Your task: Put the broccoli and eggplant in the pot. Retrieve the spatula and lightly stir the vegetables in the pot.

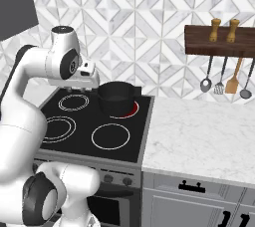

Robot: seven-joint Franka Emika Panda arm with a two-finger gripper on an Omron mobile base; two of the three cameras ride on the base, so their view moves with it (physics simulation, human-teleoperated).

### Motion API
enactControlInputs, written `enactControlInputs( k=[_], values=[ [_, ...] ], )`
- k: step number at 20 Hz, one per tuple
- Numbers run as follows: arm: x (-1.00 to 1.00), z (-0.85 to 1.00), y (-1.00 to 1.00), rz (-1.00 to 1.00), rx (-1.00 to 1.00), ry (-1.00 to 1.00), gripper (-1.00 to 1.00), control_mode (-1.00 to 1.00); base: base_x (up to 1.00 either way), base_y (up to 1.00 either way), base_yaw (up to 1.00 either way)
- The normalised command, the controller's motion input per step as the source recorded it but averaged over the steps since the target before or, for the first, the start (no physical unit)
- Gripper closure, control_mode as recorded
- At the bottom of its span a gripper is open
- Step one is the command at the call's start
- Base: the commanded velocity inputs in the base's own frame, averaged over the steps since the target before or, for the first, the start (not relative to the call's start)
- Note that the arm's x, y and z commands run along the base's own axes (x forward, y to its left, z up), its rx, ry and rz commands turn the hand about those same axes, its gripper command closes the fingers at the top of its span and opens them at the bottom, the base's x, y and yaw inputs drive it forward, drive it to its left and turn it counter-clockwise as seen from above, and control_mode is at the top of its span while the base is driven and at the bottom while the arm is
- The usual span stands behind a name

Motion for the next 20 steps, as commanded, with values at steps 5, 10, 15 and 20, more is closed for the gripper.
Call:
enactControlInputs(
  k=[5, 10, 15, 20],
  values=[
    [-0.44, 0.0, 0.0, 0.02, 0.0, -0.07, -1.0, -1.0, 0.0, 0.0, 0.0],
    [-1.0, -0.01, 0.39, 0.03, 0.0, -0.15, -1.0, -1.0, 0.0, 0.0, 0.0],
    [-0.92, -0.15, 0.61, 0.0, 0.0, -0.1, -1.0, -1.0, 0.0, 0.0, 0.0],
    [-0.29, -0.25, 0.71, -0.04, 0.01, -0.01, -1.0, -1.0, 0.0, 0.0, 0.0]
  ],
)
